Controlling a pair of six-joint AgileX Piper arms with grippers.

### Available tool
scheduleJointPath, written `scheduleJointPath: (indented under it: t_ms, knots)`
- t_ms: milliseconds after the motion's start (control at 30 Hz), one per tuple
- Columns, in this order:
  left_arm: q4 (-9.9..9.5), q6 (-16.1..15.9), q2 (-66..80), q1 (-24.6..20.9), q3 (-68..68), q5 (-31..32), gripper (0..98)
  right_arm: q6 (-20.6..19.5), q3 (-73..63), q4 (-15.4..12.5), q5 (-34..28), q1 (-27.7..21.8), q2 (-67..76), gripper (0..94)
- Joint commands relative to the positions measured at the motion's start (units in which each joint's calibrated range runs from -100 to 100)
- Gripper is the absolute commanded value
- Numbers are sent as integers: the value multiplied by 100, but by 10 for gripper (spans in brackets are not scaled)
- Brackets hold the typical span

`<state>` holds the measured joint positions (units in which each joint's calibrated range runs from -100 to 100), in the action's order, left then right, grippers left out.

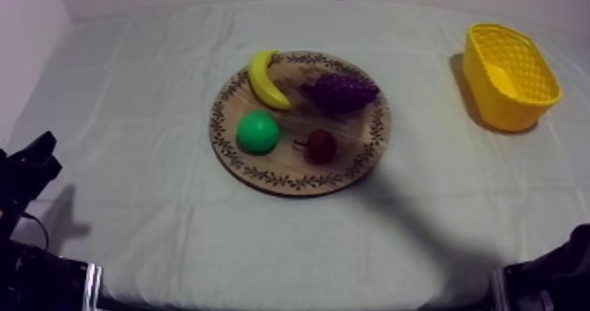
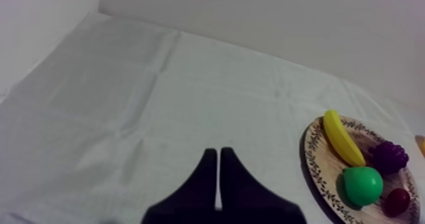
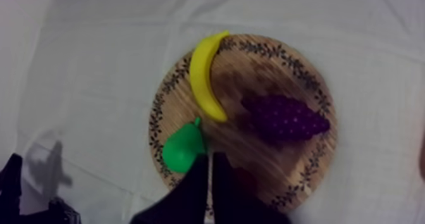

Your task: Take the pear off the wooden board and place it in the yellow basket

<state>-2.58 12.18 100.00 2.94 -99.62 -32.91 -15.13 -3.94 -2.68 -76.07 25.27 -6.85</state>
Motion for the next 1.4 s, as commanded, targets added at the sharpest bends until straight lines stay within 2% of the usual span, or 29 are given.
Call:
scheduleJointPath:
  t_ms: [0, 200, 467, 533, 633, 700, 800, 967, 1367]
  knots:
    - [1, 1, 0, -1, -5, 1, 1, -94, -61, 13, -86, 30, -220, 3]
    - [1, 1, 0, -1, -5, 1, 1, -195, -407, 19, -375, 170, -694, 2]
    - [1, 1, 0, -1, -5, 1, 1, -234, -708, -5, -438, 351, -1077, 12]
    - [1, 1, 0, -1, -5, 1, 1, -231, -759, -20, -440, 393, -1134, 119]
    - [1, 1, 0, -1, -5, 1, 1, -267, -787, -63, -449, 441, -1191, 450]
    - [1, 1, 0, -1, -5, 1, 1, -285, -794, -142, -461, 444, -1227, 635]
    - [1, 1, 0, -1, -5, 1, 1, -316, -802, -248, -470, 436, -1294, 807]
    - [1, 1, 0, -1, -5, 1, 1, -366, -867, -309, -473, 481, -1462, 894]
    - [1, 1, 0, -1, -5, 1, 1, -346, -1161, -374, -426, 572, -2410, 920]
